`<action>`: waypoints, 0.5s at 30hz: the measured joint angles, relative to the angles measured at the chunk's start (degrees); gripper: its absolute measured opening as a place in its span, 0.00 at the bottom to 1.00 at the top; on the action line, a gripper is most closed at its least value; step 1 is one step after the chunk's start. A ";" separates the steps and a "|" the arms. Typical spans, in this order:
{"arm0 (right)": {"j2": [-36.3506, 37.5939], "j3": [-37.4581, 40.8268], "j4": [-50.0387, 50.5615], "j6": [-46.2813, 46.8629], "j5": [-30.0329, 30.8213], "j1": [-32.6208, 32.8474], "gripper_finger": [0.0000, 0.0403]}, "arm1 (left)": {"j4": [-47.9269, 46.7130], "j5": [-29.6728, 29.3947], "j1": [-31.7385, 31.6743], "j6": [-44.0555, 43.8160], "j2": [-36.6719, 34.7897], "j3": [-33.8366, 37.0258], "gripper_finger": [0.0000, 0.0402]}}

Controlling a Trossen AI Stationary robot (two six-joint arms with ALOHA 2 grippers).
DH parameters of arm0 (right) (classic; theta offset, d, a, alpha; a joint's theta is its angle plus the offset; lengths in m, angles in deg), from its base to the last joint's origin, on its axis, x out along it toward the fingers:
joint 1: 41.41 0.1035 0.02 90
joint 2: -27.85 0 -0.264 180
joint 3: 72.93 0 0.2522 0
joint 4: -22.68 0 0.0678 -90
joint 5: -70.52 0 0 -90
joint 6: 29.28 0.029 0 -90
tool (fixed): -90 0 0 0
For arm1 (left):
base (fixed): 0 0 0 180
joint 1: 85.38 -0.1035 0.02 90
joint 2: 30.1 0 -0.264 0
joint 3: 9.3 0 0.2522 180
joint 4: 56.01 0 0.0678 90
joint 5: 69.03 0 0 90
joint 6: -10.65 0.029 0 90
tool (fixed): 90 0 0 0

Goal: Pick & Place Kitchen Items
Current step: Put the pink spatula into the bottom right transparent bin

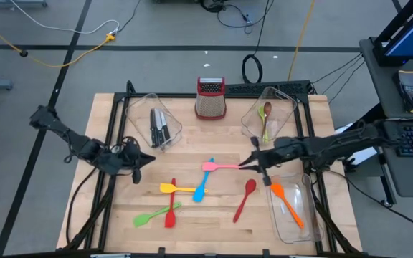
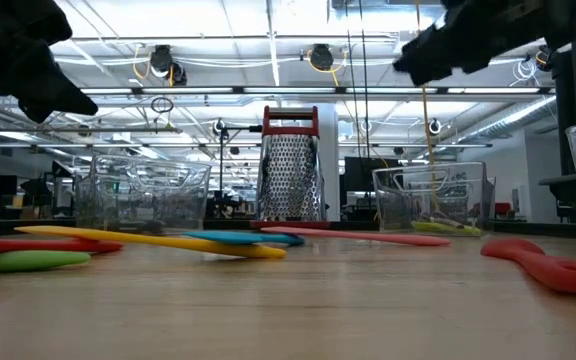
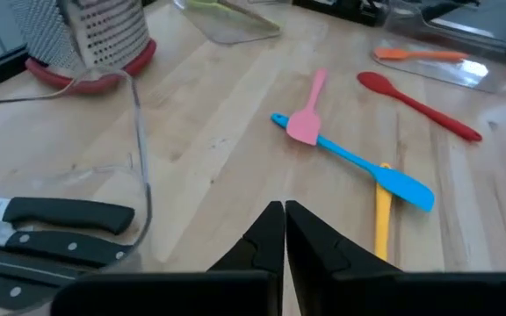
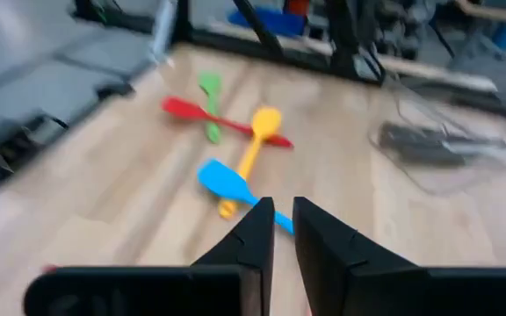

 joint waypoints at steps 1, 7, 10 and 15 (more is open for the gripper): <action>-1.43 -0.95 1.49 -0.44 1.13 0.00 0.11 | 0.06 -0.36 0.69 0.31 -0.27 0.17 0.03; -9.75 -5.28 4.56 -2.73 6.85 -0.02 0.18 | 3.02 -0.67 3.41 5.23 -2.04 0.78 0.02; -13.43 -6.56 4.26 -3.06 6.85 -0.02 0.22 | 4.20 -0.63 3.78 8.51 -2.96 0.78 0.02; -18.95 -7.68 4.22 -3.04 7.05 -0.02 0.29 | 7.30 1.84 3.76 12.80 -3.44 0.78 0.01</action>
